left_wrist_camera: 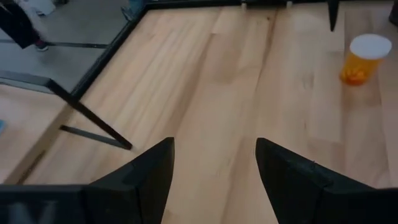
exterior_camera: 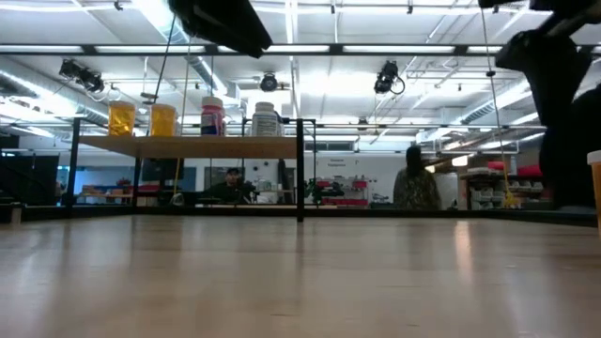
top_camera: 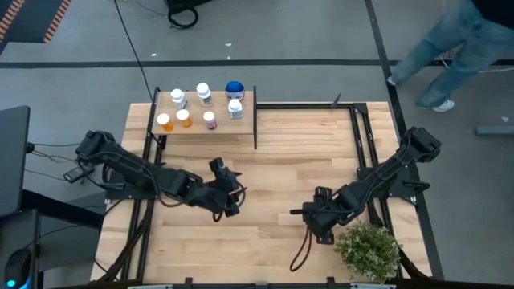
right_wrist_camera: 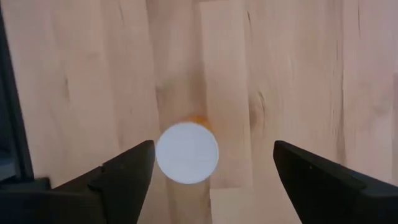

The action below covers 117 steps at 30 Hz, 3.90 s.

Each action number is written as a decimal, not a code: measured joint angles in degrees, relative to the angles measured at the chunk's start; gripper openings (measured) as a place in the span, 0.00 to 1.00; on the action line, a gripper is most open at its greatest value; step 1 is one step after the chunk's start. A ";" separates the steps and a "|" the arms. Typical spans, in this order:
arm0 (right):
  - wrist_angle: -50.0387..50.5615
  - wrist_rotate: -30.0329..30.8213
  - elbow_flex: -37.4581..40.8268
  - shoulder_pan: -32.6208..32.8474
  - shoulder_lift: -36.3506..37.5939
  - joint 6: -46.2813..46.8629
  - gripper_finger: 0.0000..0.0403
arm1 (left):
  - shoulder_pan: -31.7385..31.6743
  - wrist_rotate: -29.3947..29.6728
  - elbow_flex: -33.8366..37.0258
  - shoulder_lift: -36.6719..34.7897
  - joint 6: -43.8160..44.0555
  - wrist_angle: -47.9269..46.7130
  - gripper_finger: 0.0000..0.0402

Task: Pick and place medicine bottles onto shelf by color
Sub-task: Put the orange pill bottle on the shelf

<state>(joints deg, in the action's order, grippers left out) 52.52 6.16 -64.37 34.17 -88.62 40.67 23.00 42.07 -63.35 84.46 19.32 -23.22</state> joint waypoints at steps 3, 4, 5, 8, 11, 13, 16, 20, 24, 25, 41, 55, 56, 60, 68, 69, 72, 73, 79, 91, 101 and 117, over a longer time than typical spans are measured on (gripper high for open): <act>0.02 0.43 1.44 1.10 0.00 3.34 0.85 | 0.50 0.06 0.00 2.10 1.10 1.48 0.58; -0.01 0.42 1.80 1.59 -0.21 4.12 0.85 | 0.54 -0.02 0.00 2.77 1.19 1.63 0.57; 0.21 0.36 1.87 2.03 -0.72 4.44 0.85 | 0.63 -0.15 0.00 3.50 1.33 1.80 0.57; -0.76 0.41 1.92 3.44 -2.52 4.47 0.85 | 0.79 -0.14 0.00 5.34 1.58 2.45 0.56; -1.44 0.41 1.92 4.06 -4.96 4.59 0.85 | 0.80 -0.22 0.00 6.80 3.09 2.73 0.57; -1.32 0.39 1.92 4.04 -6.11 4.57 0.85 | 0.77 -0.38 0.01 7.54 3.73 2.76 0.57; -1.48 0.23 1.92 3.98 -6.81 4.46 0.85 | 0.77 -0.42 0.02 8.28 3.86 3.02 0.56; -1.77 0.30 1.92 3.97 -6.91 4.62 0.85 | 0.77 -0.40 0.02 8.28 4.39 3.06 0.55; -2.73 1.68 1.92 3.96 -6.91 5.41 0.85 | 0.77 -0.40 0.02 8.26 4.26 3.11 0.56; -3.13 2.02 1.92 3.96 -6.91 5.59 0.85 | 0.77 -0.40 0.02 8.26 4.30 3.07 0.56; -3.40 1.94 1.92 4.00 -6.91 5.83 0.69 | 0.97 -0.40 0.02 8.22 4.49 2.72 0.54; -3.35 1.92 1.78 3.39 -6.91 5.11 0.59 | 0.97 -0.39 0.02 8.22 4.51 2.55 0.52; -3.26 1.94 1.55 3.41 -6.91 4.75 0.59 | 0.97 -0.39 0.02 8.22 4.51 2.55 0.51; -3.37 3.39 -0.55 3.45 -6.91 3.41 0.59 | 0.97 -0.40 0.02 8.22 4.51 2.50 0.52; -3.42 6.31 -2.83 1.15 -6.91 1.38 0.58 | 2.04 -1.44 0.00 5.17 4.05 -5.64 0.51; -3.42 6.31 -2.84 0.53 -6.91 0.90 0.58 | 2.32 -1.43 -0.02 4.38 3.94 -7.24 0.50; -3.81 6.29 -2.85 -1.81 -6.91 -1.51 0.58 | 3.46 -1.43 -0.02 1.87 2.53 -10.19 0.49; -4.32 6.29 -2.84 -2.74 -6.91 -2.62 0.58 | 3.98 -1.41 -0.02 1.09 2.48 -10.84 0.49; -10.08 5.96 -2.95 -9.24 -6.91 -10.83 0.58 | 5.73 -1.42 -0.02 -2.44 -0.38 -12.69 0.48; -12.20 5.96 -13.86 -20.58 -7.83 -27.99 0.58 | 5.91 -0.99 -0.04 -3.63 -2.12 -13.26 0.44; -11.64 5.28 -23.03 -26.13 -17.56 -37.16 0.58 | 5.98 1.04 -5.27 -3.58 -6.08 -20.82 0.39; -7.94 -1.47 -43.61 -31.67 -37.13 -45.72 0.58 | 10.13 6.20 -12.85 -12.01 11.18 -45.33 0.27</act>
<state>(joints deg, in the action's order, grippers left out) 44.59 4.69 -107.98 2.50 -125.75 -5.05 33.12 48.27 -76.20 72.45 30.50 -68.55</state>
